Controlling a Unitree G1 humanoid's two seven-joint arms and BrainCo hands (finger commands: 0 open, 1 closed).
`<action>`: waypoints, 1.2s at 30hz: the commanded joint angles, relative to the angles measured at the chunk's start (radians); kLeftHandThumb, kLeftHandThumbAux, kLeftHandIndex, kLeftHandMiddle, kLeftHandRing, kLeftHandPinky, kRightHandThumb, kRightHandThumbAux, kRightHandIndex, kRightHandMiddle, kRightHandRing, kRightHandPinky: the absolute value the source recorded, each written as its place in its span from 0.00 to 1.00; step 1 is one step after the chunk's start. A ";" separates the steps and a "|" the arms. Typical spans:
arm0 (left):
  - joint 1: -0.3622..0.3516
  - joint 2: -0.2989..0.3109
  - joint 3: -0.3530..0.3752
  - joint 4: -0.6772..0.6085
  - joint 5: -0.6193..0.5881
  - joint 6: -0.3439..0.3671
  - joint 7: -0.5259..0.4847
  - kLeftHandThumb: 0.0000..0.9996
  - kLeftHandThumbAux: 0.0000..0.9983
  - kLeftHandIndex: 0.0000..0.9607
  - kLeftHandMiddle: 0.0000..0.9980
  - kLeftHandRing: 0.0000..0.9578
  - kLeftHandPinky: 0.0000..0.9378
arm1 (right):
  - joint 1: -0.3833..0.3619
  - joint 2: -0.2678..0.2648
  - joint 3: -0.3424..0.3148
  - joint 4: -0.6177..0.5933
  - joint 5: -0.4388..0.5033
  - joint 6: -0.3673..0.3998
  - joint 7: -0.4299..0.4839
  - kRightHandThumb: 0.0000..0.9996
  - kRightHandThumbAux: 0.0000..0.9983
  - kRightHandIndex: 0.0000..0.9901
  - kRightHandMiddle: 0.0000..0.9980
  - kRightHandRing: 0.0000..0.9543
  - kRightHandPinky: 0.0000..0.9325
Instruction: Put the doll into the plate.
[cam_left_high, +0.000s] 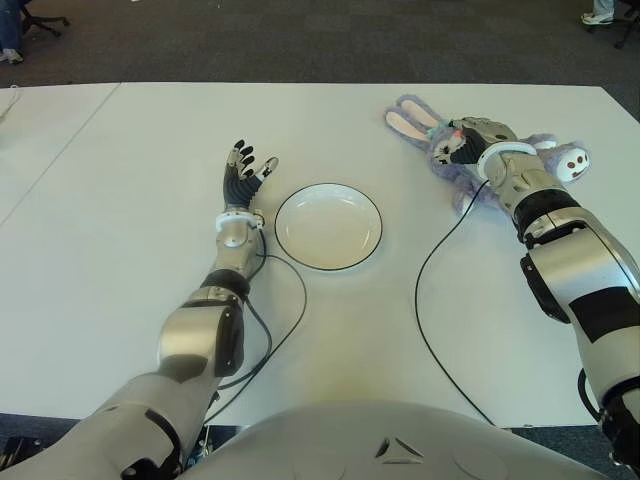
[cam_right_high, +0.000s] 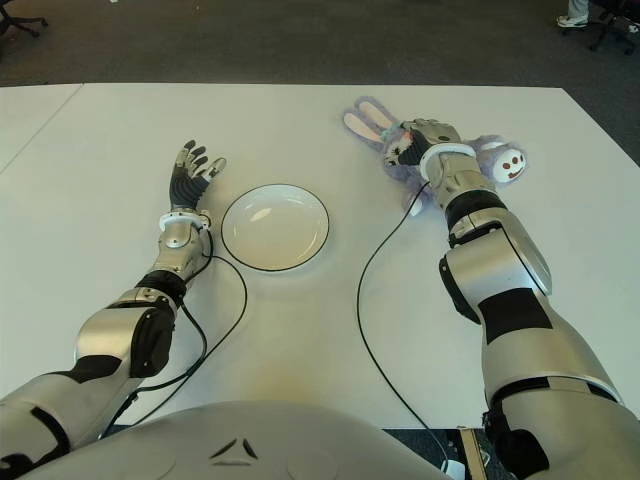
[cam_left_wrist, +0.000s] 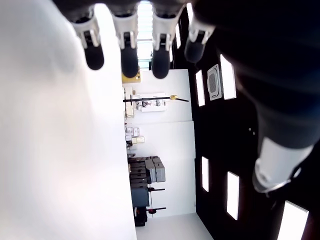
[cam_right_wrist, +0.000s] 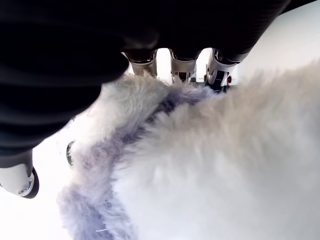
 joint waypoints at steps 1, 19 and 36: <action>0.222 -0.056 0.005 0.143 -0.001 0.131 -0.032 0.00 0.64 0.10 0.16 0.15 0.14 | -0.003 -0.029 0.021 0.020 -0.026 0.029 -0.025 0.30 0.43 0.00 0.00 0.00 0.00; 0.216 -0.049 0.021 0.144 -0.016 0.143 -0.059 0.00 0.58 0.09 0.15 0.13 0.13 | 0.024 0.002 -0.025 0.022 0.018 0.019 -0.167 0.64 0.42 0.39 0.35 0.47 0.60; 0.219 -0.039 0.024 0.143 -0.017 0.139 -0.073 0.00 0.51 0.10 0.15 0.14 0.13 | 0.033 0.069 -0.109 0.017 0.099 -0.005 -0.200 0.71 0.42 0.56 0.43 0.54 0.62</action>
